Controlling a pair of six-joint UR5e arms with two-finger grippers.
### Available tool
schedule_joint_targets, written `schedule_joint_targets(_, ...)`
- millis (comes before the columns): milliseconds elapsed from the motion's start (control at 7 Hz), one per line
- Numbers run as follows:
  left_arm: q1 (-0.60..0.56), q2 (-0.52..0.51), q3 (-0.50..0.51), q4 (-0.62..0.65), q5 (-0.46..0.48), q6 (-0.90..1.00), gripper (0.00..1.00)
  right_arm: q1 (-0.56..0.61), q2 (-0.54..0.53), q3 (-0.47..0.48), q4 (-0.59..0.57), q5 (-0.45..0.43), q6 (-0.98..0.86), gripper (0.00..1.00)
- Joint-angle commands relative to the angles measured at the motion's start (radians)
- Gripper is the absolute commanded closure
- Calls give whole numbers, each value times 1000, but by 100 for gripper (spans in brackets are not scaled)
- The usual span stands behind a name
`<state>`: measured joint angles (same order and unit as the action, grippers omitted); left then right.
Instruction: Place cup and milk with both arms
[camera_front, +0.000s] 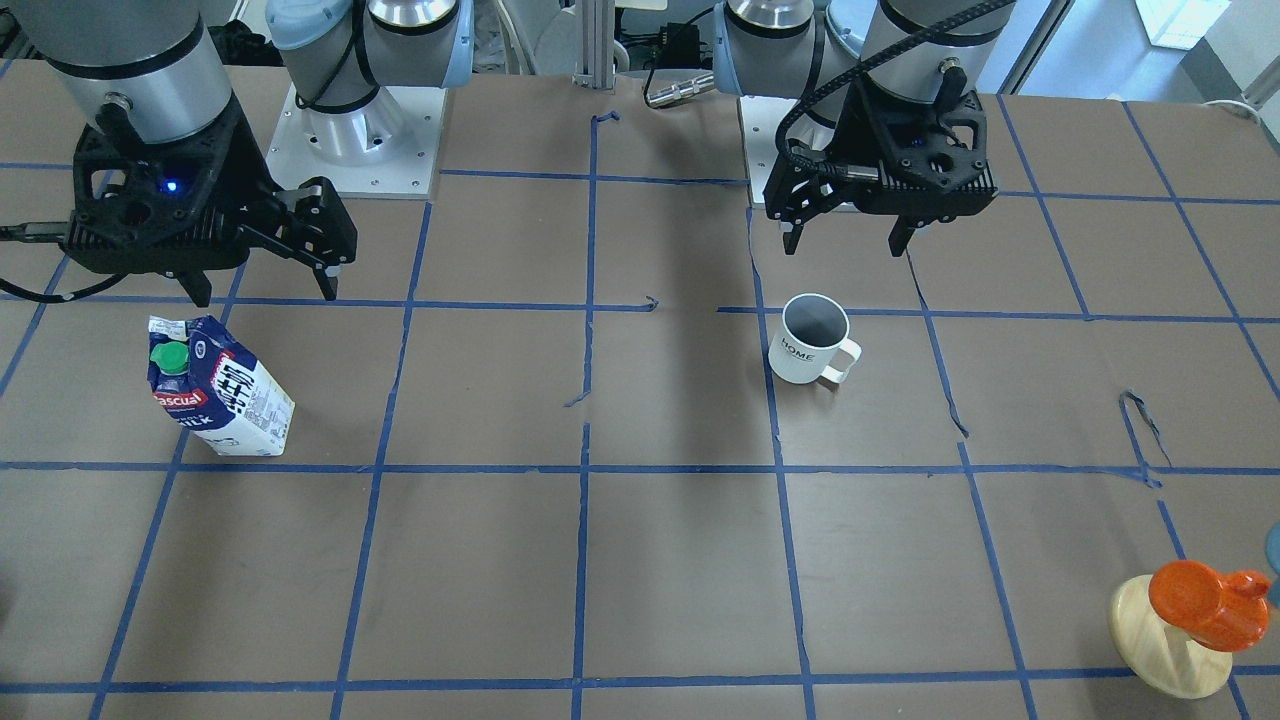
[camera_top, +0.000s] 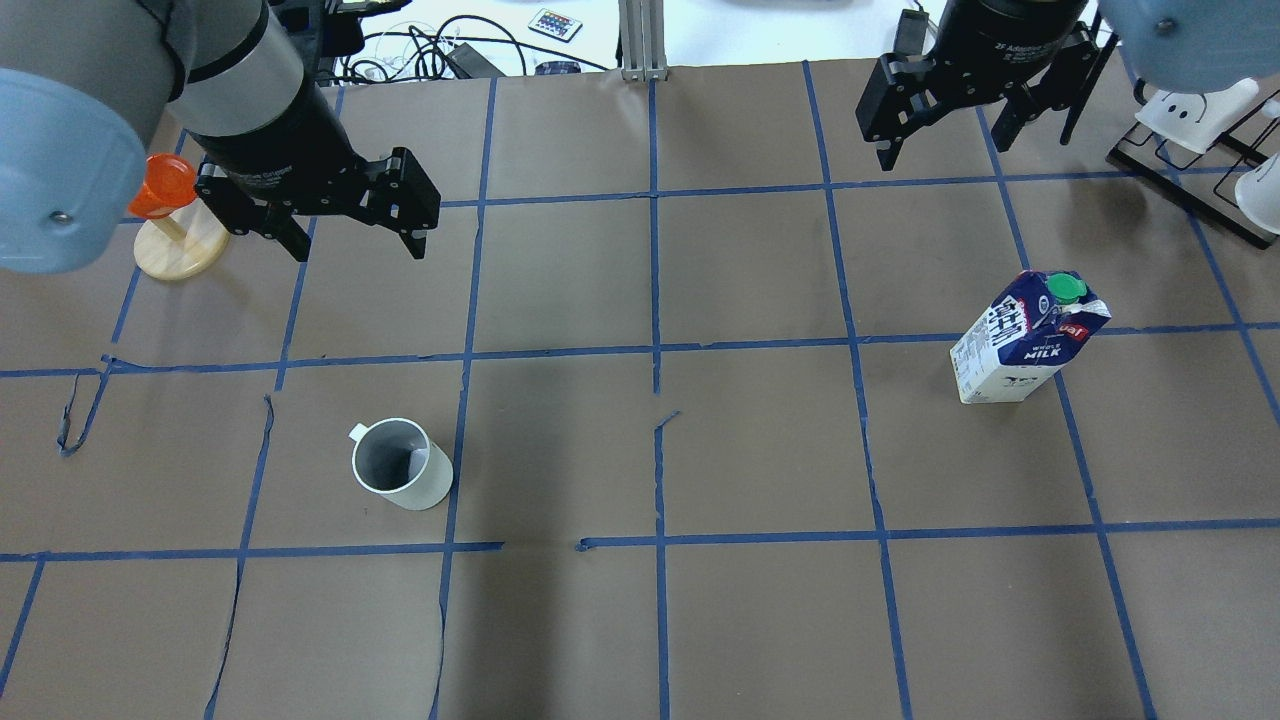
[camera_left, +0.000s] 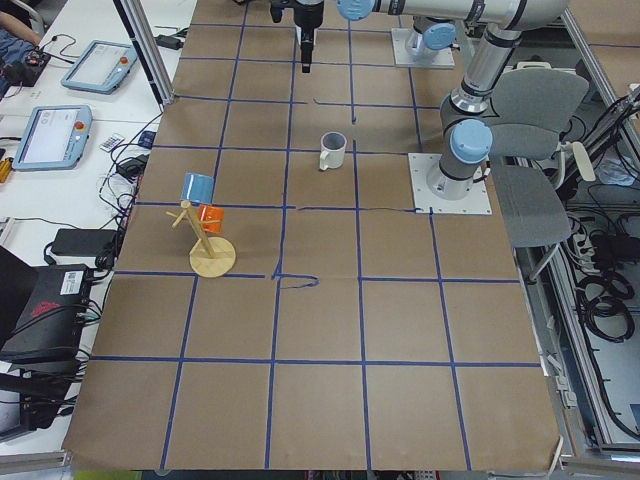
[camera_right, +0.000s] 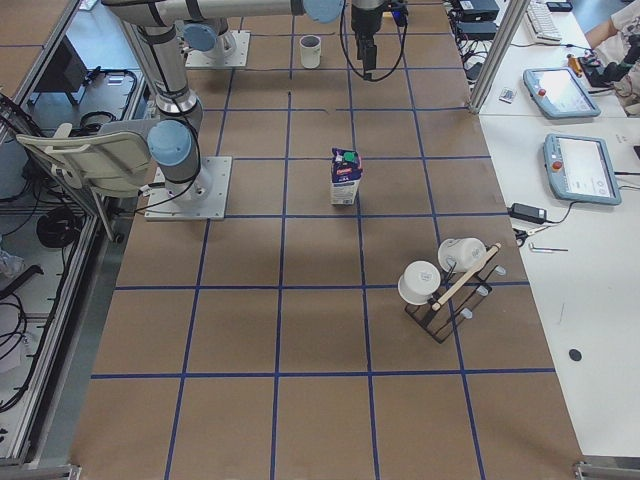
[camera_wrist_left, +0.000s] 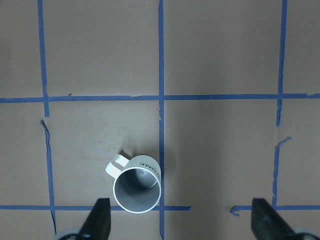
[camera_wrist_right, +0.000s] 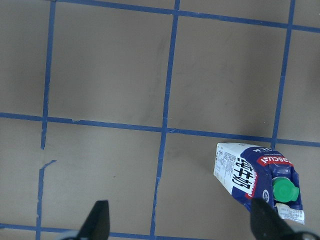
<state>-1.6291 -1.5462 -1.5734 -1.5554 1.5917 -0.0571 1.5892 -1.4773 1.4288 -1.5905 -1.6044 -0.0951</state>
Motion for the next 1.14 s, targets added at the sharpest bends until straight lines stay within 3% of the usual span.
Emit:
schedule_joint_targets(0, 0, 0, -1, 0, -4, -1, 0, 0, 0, 1, 1, -2, 0, 0)
schedule_joint_targets(1000, 0, 0, -1, -2, -1, -1, 0, -3, -8, 27, -3, -2, -2, 0)
